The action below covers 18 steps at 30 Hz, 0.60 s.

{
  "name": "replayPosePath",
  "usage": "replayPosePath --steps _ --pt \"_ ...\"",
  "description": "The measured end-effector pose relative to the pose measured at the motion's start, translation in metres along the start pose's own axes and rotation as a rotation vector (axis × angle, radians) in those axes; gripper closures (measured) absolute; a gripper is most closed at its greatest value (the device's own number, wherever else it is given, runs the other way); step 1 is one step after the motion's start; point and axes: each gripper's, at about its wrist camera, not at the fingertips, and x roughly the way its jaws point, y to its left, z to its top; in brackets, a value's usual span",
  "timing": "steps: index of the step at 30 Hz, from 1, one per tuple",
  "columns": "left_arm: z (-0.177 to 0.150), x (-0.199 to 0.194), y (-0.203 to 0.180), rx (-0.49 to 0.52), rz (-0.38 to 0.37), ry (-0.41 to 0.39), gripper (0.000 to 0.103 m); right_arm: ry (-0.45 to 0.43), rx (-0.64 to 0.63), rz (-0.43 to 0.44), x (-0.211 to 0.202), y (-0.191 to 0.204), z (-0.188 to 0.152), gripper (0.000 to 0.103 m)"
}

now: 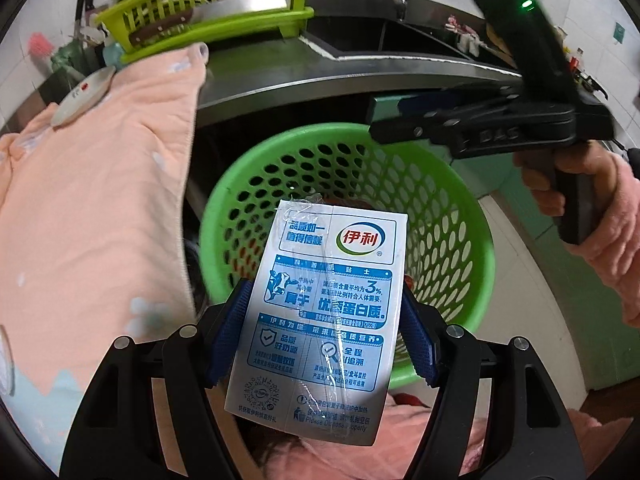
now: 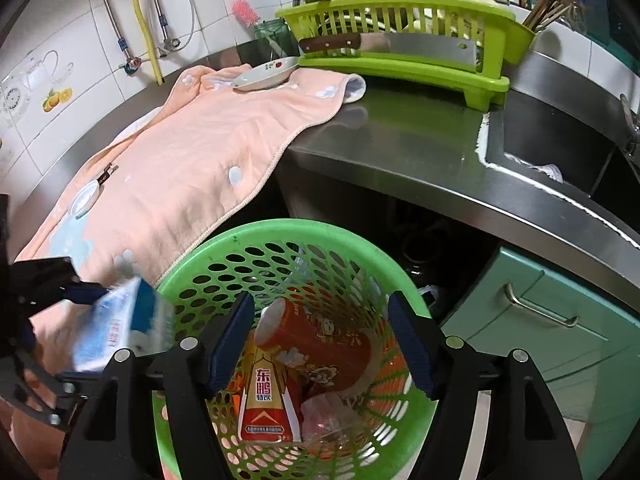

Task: Collect trash
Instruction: 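Drop the clear cup into the green basket from the right tool while the left tool drops the milk carton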

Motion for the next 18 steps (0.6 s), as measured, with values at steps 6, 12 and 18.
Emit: replayPosePath --steps 6,12,18 --pt "0.004 0.016 -0.006 -0.01 -0.006 0.026 0.033 -0.016 -0.002 0.001 -0.009 -0.002 -0.002 0.032" --pt "0.005 0.023 -0.005 -0.041 -0.008 0.034 0.032 -0.022 -0.002 0.009 -0.011 -0.001 -0.002 0.032" --pt "0.007 0.022 0.0 -0.073 -0.021 0.007 0.027 -0.023 -0.01 0.013 -0.012 0.003 -0.002 0.032"
